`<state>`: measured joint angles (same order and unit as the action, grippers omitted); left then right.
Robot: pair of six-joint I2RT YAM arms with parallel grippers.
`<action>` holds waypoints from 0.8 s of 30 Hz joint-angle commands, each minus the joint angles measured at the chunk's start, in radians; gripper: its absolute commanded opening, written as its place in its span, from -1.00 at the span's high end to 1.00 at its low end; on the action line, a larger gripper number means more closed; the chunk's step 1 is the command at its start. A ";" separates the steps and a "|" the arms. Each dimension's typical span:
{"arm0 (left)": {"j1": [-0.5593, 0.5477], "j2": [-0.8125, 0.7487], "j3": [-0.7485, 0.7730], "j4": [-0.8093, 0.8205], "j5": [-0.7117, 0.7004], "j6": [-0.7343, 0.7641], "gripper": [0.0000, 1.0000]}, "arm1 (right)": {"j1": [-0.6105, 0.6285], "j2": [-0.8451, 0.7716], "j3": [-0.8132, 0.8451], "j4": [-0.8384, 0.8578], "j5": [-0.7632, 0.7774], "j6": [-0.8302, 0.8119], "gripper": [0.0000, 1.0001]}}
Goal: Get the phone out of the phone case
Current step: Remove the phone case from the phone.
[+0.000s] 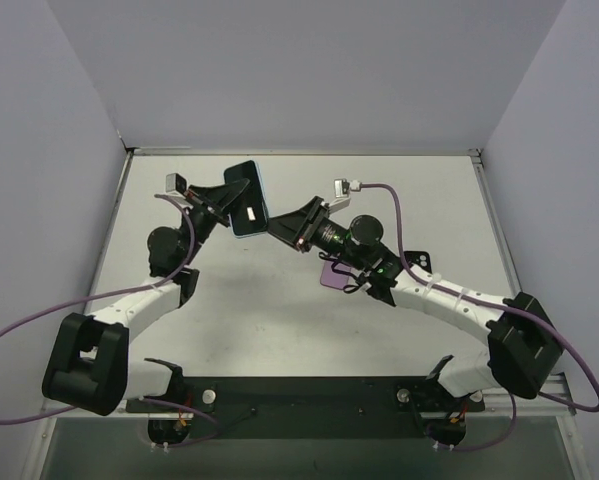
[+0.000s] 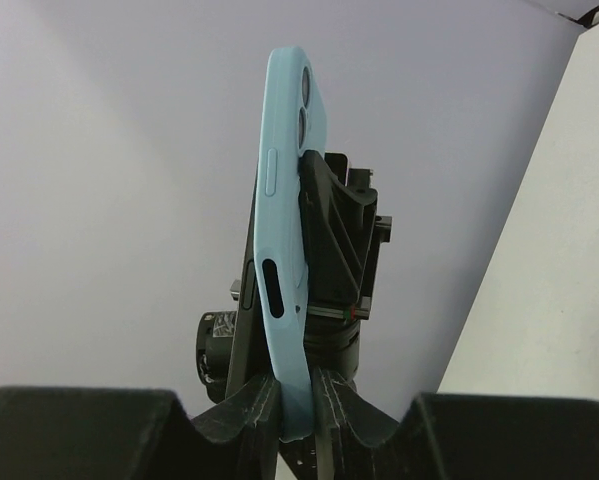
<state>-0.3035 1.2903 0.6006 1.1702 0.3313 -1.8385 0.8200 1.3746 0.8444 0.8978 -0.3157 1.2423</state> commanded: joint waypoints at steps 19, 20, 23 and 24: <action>-0.092 0.156 -0.134 0.493 0.250 0.044 0.36 | -0.047 -0.293 -0.134 -0.361 0.174 -0.193 1.00; -0.092 0.165 -0.133 0.488 0.259 0.053 0.22 | -0.050 -0.331 -0.137 -0.384 0.188 -0.210 1.00; -0.092 0.202 -0.119 0.441 0.290 0.076 -0.20 | -0.067 -0.380 -0.133 -0.450 0.224 -0.247 1.00; -0.092 0.214 -0.117 0.439 0.302 0.079 -0.35 | -0.073 -0.388 -0.124 -0.488 0.243 -0.271 1.00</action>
<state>-0.3916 1.4700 0.4530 1.2636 0.5262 -1.8053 0.7761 1.0672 0.6895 0.4473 -0.1936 1.0695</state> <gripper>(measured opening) 0.582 0.163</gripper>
